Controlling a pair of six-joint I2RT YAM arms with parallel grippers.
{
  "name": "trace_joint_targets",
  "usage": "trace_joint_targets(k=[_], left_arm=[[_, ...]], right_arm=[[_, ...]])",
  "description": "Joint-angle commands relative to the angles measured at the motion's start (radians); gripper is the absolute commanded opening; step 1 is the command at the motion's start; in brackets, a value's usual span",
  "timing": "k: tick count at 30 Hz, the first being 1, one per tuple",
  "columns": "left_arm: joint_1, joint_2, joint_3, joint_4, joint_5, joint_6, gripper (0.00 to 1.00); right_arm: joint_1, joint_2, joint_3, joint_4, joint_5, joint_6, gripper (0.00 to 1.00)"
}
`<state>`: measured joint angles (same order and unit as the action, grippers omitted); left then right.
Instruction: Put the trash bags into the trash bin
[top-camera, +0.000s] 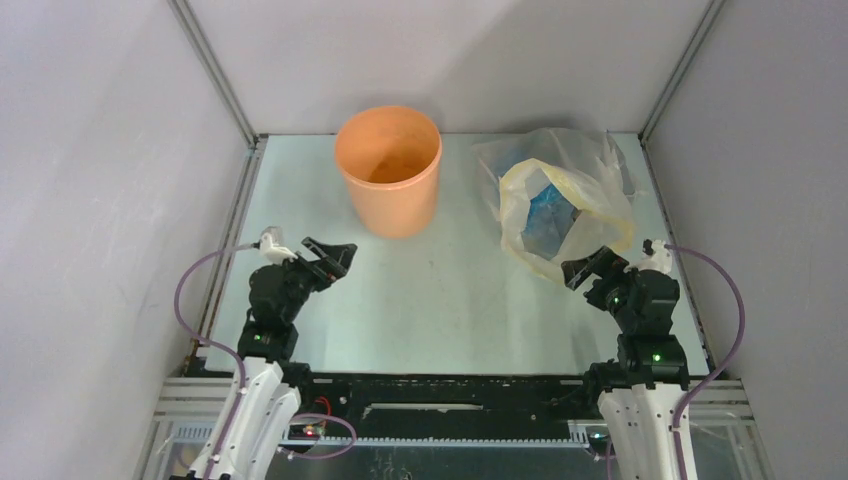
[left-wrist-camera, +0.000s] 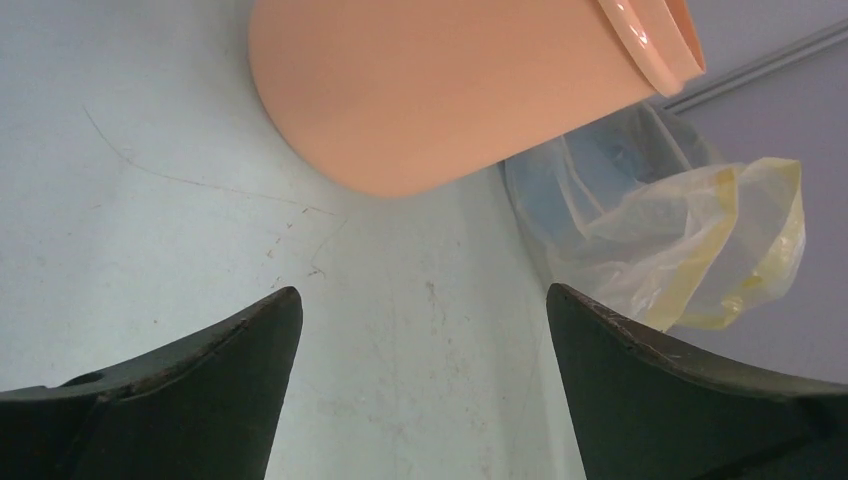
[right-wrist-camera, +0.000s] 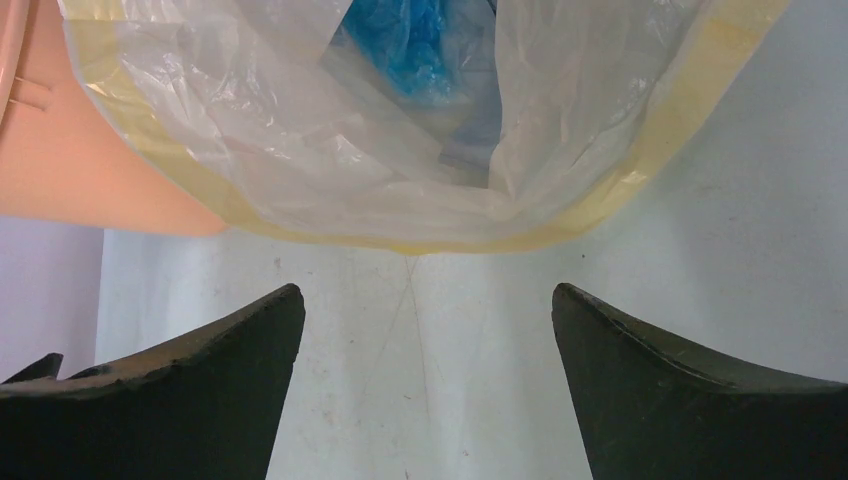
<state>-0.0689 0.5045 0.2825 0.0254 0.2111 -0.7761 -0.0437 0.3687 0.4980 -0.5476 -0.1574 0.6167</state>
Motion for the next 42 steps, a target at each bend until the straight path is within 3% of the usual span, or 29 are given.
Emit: trace_joint_targets(k=[1, 6, 10, 17, 24, 31, 33, 37, 42], left_arm=[[-0.01, -0.015, 0.045, 0.081, 0.088, 0.044, 1.0], [-0.13, -0.004, 0.05, 0.149, 0.044, 0.085, 0.97], [-0.274, 0.056, 0.105, 0.167, -0.037, 0.146, 0.93], [-0.523, 0.255, 0.268, 0.192, -0.192, 0.276, 0.83], [-0.728, 0.493, 0.473, 0.196, -0.349, 0.44, 0.81], [-0.78, 0.775, 0.704, 0.19, -0.33, 0.471, 0.78], [-0.784, 0.852, 0.772, 0.191, -0.297, 0.473, 0.72], [-0.786, 0.996, 0.897, 0.185, -0.257, 0.464, 0.69], [-0.786, 1.146, 1.031, 0.168, -0.235, 0.459, 0.7]], right_arm=[[-0.004, -0.003, 0.002, 0.043, -0.012, -0.027, 0.97], [-0.004, 0.003, 0.001, 0.059, -0.033, -0.036, 0.94], [-0.005, 0.001, 0.002, 0.063, -0.029, -0.034, 0.84], [-0.005, -0.009, 0.002, 0.06, -0.023, -0.048, 0.8], [-0.006, 0.004, 0.002, 0.071, -0.058, -0.041, 0.79], [-0.006, 0.017, 0.002, 0.101, -0.061, -0.046, 0.74], [-0.005, 0.031, 0.002, 0.115, -0.06, -0.053, 0.64], [-0.006, 0.061, 0.002, 0.154, -0.054, -0.065, 0.44], [-0.002, 0.11, 0.001, 0.201, -0.046, -0.078, 0.4]])
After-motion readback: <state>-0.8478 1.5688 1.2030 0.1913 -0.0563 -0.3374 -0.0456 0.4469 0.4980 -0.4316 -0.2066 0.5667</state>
